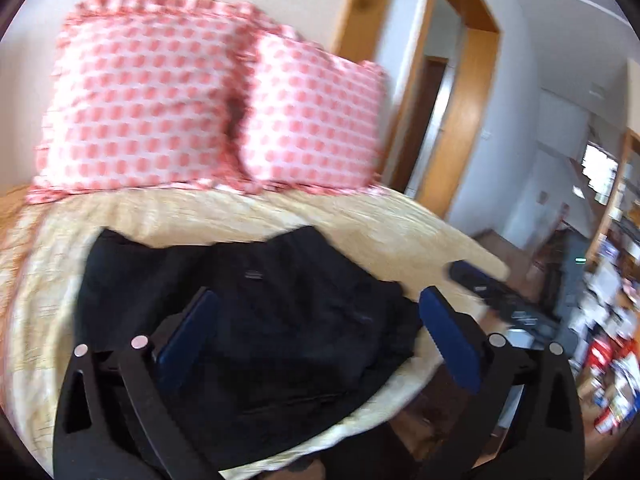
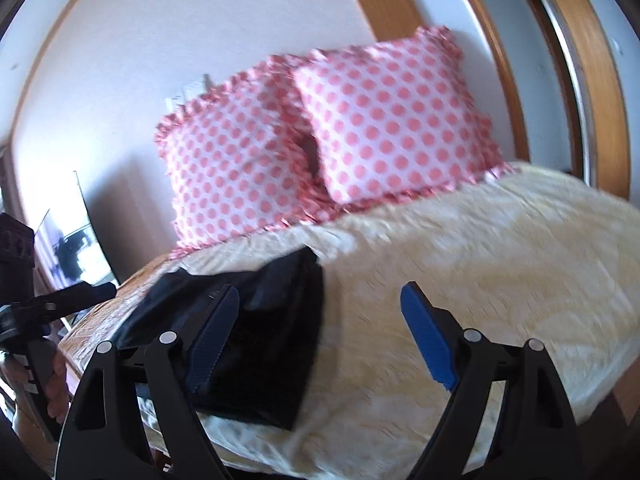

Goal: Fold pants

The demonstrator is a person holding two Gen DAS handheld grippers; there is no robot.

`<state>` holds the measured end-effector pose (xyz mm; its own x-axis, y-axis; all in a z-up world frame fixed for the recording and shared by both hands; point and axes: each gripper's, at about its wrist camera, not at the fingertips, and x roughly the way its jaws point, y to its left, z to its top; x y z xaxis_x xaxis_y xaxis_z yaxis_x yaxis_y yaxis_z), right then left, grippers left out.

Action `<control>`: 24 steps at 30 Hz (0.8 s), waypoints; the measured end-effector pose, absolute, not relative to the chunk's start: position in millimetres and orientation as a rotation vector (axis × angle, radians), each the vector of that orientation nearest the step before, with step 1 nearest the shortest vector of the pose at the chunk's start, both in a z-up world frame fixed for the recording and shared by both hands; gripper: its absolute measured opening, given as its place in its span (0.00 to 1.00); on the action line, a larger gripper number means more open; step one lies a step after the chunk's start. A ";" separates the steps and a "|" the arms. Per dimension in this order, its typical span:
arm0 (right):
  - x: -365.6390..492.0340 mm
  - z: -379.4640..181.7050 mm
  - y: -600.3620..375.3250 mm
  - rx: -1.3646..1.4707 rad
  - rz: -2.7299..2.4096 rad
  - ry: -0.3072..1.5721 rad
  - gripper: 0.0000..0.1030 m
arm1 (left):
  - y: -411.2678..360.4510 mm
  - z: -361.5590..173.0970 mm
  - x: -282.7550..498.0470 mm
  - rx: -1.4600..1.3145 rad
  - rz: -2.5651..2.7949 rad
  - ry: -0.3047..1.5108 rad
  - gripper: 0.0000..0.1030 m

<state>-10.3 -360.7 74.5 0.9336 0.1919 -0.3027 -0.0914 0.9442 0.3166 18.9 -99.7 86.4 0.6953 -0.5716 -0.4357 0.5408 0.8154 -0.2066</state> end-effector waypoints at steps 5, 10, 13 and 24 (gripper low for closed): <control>14.4 92.2 -298.6 0.193 0.321 0.327 0.83 | -64.9 72.1 32.1 -0.040 -0.381 0.517 0.98; 41.3 80.9 -241.9 0.076 0.398 0.395 0.82 | -60.9 52.7 41.6 -0.014 -0.355 0.584 0.98; 53.5 59.5 -234.8 0.062 0.351 0.506 0.82 | -61.9 39.7 43.9 0.007 -0.353 0.613 0.98; 50.1 46.4 -250.4 0.111 0.318 0.562 0.81 | -51.5 30.4 55.5 -0.090 -0.464 0.681 0.98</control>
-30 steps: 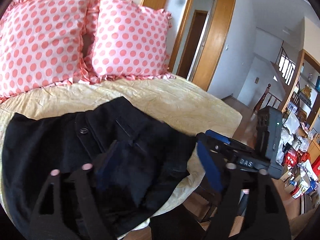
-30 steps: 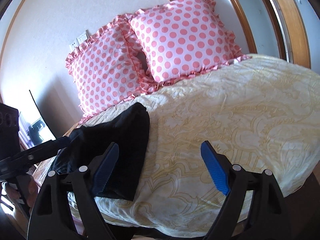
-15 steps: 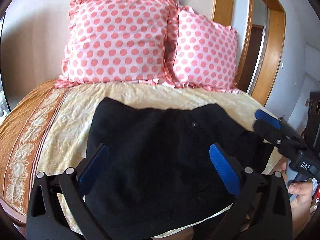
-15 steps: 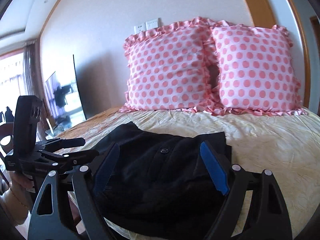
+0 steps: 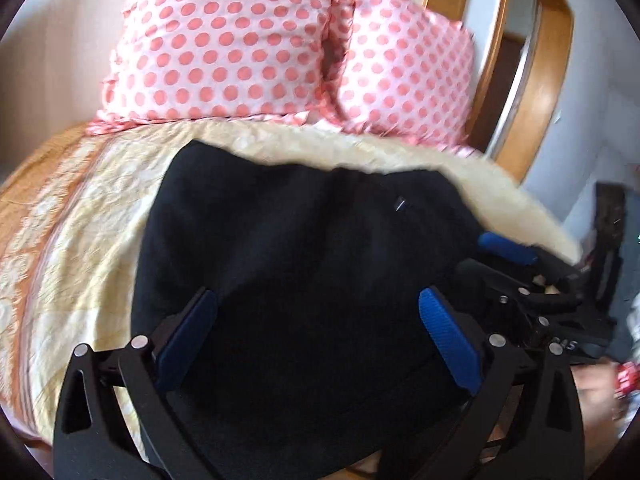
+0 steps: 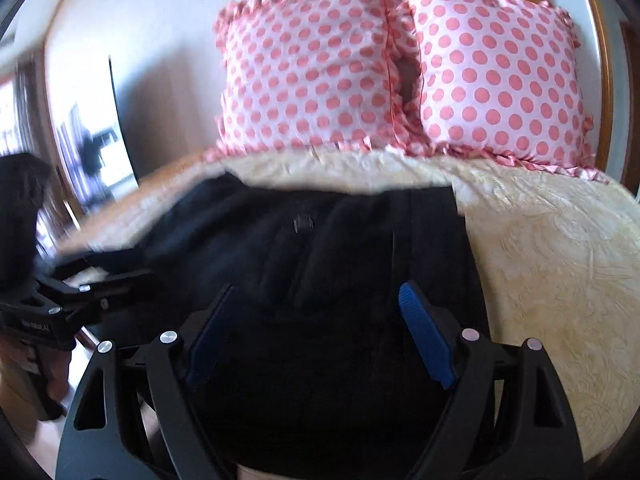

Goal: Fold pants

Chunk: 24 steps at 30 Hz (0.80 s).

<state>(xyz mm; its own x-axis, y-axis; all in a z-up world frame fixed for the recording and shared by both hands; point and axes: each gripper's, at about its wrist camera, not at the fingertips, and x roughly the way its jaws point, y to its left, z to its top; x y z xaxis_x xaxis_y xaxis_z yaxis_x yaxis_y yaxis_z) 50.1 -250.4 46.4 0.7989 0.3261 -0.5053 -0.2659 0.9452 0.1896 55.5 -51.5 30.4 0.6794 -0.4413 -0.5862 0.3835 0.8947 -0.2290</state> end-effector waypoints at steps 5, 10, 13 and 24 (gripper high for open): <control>84.1 67.4 -245.4 0.065 0.298 0.602 0.81 | -40.4 54.7 103.2 -0.233 -0.519 0.724 0.98; 112.3 43.8 -244.9 0.093 0.317 0.792 0.81 | -43.6 33.2 142.3 -0.262 -0.497 0.905 0.98; 111.1 40.4 -242.2 0.073 0.315 0.792 0.82 | -42.0 25.2 148.0 -0.284 -0.495 0.930 0.98; 37.4 50.3 -238.1 -0.073 0.280 0.634 0.82 | -34.1 43.4 62.4 -0.112 -0.410 0.722 0.98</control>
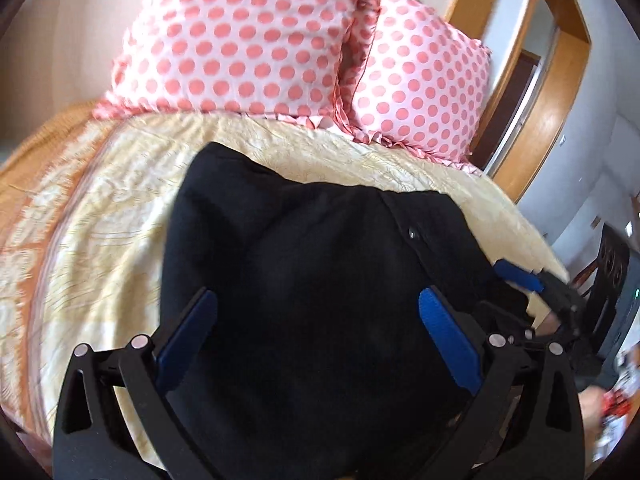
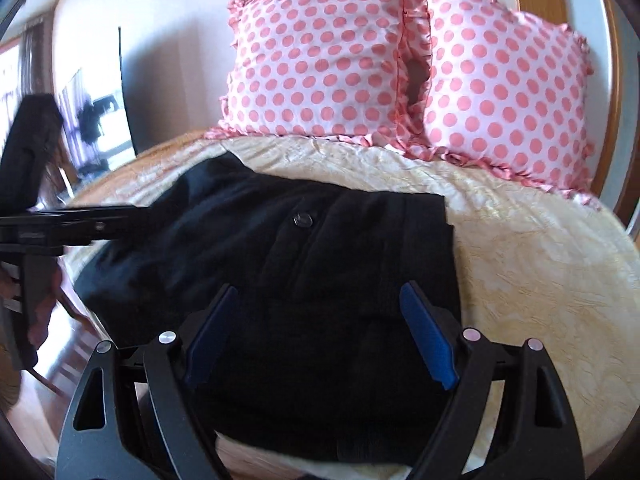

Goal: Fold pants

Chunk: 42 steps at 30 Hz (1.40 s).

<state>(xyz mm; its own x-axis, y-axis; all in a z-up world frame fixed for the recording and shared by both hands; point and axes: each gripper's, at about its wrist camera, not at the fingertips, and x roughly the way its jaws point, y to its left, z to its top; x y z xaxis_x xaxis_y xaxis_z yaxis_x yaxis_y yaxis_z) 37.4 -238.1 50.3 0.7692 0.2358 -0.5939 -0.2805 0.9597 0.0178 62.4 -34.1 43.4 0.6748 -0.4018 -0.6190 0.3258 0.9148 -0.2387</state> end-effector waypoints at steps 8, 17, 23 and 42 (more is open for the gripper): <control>46.3 51.1 -269.3 0.105 0.358 0.683 0.84 | -41.4 9.5 39.5 0.042 -0.310 0.663 0.98; 129.6 56.5 -344.3 0.422 0.357 0.830 0.75 | -21.3 11.1 38.7 -0.090 -0.400 0.639 0.98; 158.3 38.9 -335.3 0.364 0.336 0.911 0.72 | -24.2 10.4 38.2 -0.068 -0.399 0.643 0.98; 173.3 26.9 -326.2 0.313 0.433 0.938 0.51 | -21.8 15.5 38.4 -0.065 -0.416 0.649 0.98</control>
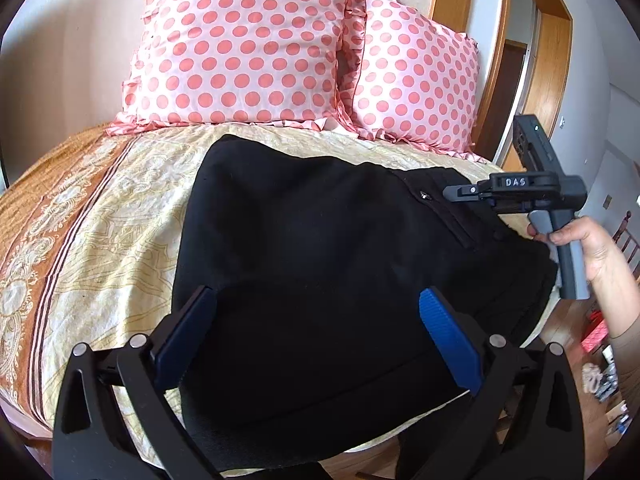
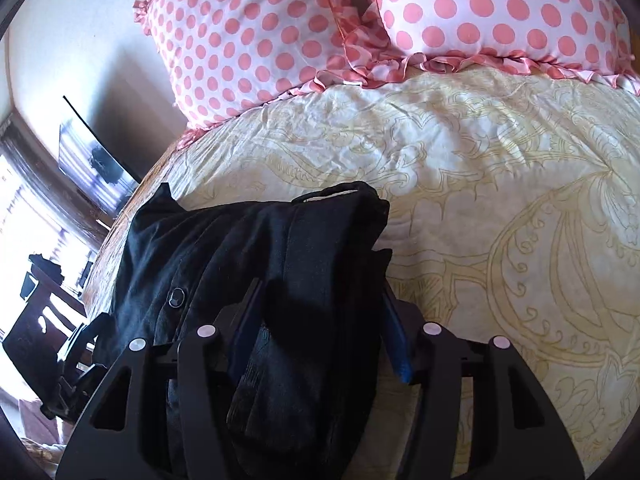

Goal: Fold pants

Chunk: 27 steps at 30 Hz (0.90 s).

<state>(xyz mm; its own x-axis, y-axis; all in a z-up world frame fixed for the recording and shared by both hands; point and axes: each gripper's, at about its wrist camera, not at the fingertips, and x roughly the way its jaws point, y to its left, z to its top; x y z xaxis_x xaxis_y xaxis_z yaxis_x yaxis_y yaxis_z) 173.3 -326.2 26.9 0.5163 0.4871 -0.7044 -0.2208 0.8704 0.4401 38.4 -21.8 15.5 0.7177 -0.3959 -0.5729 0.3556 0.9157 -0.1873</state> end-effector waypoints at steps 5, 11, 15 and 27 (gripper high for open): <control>159.5 46.9 -318.5 0.274 0.497 0.834 0.24 | 14.3 32.8 57.0 -0.280 -0.474 0.699 0.98; 150.1 58.9 -303.8 0.176 0.517 0.780 0.23 | 51.0 41.7 104.9 -0.420 -0.421 0.746 0.98; 156.4 50.0 -313.5 0.242 0.505 0.810 0.23 | 52.9 28.9 139.6 -0.483 -0.460 0.859 0.86; 167.8 35.8 -320.8 0.282 0.477 0.881 0.34 | 28.6 10.3 171.8 -0.399 -0.444 0.968 0.70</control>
